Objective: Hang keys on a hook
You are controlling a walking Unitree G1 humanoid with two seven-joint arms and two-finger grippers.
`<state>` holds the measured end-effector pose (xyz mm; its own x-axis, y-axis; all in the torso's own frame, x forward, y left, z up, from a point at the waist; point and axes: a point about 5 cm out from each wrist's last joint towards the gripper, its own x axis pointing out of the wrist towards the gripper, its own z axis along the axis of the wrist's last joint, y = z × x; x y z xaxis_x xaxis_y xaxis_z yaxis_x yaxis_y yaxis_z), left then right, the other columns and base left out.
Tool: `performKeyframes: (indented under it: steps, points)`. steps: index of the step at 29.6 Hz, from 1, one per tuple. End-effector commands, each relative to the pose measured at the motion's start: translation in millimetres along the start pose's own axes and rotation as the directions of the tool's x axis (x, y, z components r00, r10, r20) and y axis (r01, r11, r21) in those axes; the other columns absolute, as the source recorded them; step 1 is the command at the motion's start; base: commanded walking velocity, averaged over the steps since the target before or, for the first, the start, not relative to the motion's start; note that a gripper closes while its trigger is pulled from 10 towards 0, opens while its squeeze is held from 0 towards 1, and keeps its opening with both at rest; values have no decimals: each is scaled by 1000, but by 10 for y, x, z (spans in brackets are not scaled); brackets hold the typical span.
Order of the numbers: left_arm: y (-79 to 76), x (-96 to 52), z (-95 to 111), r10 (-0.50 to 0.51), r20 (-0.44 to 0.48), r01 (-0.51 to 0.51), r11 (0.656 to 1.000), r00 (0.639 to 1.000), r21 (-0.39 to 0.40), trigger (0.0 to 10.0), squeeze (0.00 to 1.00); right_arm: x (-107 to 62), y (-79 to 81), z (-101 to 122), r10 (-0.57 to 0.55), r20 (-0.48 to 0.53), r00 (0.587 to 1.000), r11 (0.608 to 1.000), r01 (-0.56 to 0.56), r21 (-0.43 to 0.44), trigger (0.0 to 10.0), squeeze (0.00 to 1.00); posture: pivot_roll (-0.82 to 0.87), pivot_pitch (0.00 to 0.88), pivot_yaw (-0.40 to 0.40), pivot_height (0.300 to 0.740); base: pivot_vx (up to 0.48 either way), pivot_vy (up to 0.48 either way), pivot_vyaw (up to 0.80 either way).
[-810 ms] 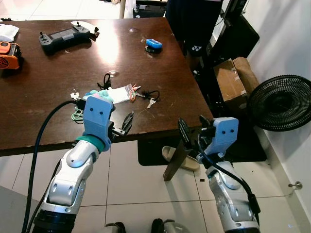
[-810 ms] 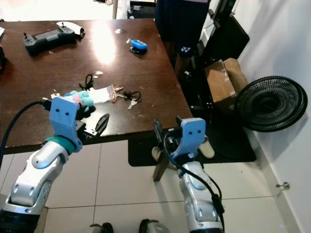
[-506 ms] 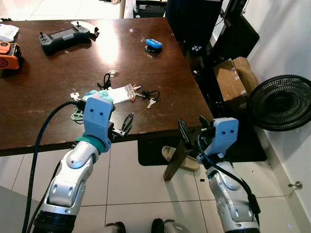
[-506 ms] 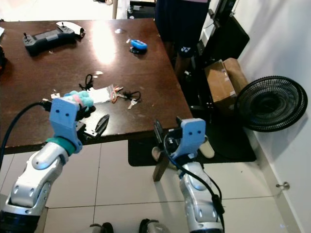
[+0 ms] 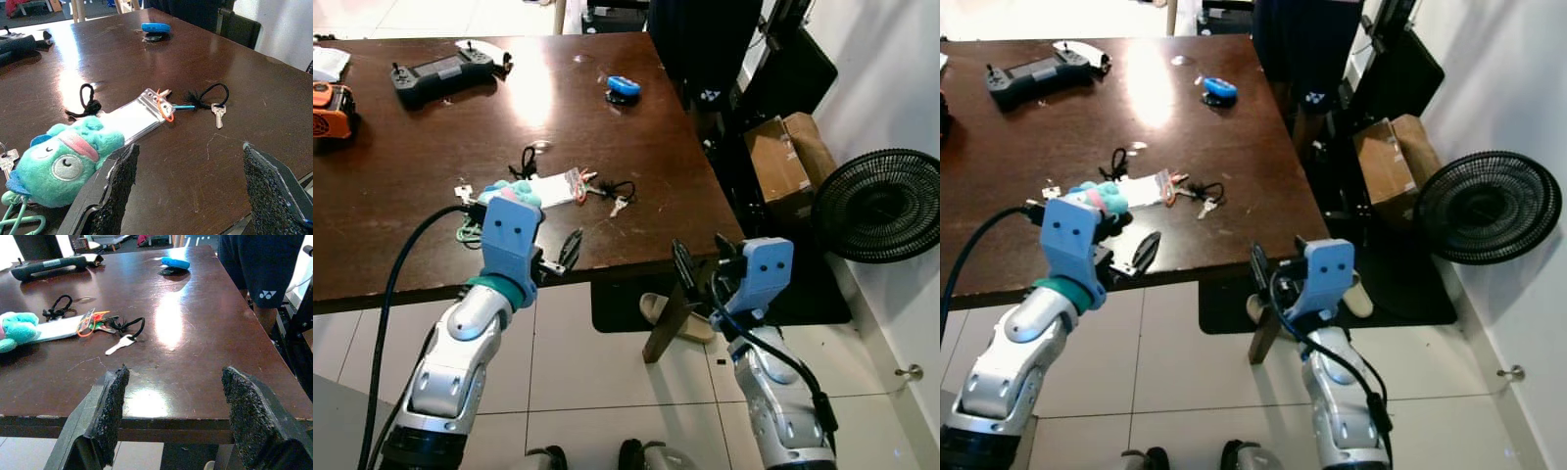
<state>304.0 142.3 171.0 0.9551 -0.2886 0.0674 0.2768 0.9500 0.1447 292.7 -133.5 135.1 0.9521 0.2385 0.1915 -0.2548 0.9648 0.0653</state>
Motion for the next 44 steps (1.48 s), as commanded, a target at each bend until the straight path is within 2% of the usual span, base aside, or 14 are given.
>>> performKeyframes:
  steps: [1,22,29,34,36,41,44]
  points:
    - [-25,-12,-56,-12,-19,12,1000,1000,3,10000,0,-39,-19,-33,-9,-14,1000,1000,9,12,10000,0,-129,144,26,740,0,0,0]
    - [-17,11,-4,-1,12,1,1000,1000,-15,10000,0,-18,-1,-8,-14,7,1000,999,13,32,10000,0,-127,142,31,740,0,0,0]
    - [-10,19,-5,2,13,-2,1000,1000,5,10000,0,-15,14,0,-12,15,1000,999,11,38,10000,0,-128,141,36,740,0,0,0]
    - [-5,21,-1,4,19,-4,1000,1000,7,10000,0,-13,14,5,-6,14,1000,1000,6,17,10000,0,-129,142,35,740,0,0,0]
    - [3,38,6,16,28,-17,1000,999,23,10000,0,-8,-1,10,-12,17,1000,1000,12,-19,10000,0,-127,143,34,740,448,0,784]
    - [4,46,12,18,34,-19,1000,999,22,10000,0,-4,-8,17,-18,21,1000,1000,19,-14,10000,0,-127,144,33,740,480,0,788]
    - [-5,60,26,18,39,-19,1000,999,15,10000,0,1,-32,21,-34,22,999,999,34,9,10000,0,-130,141,31,740,480,0,0]
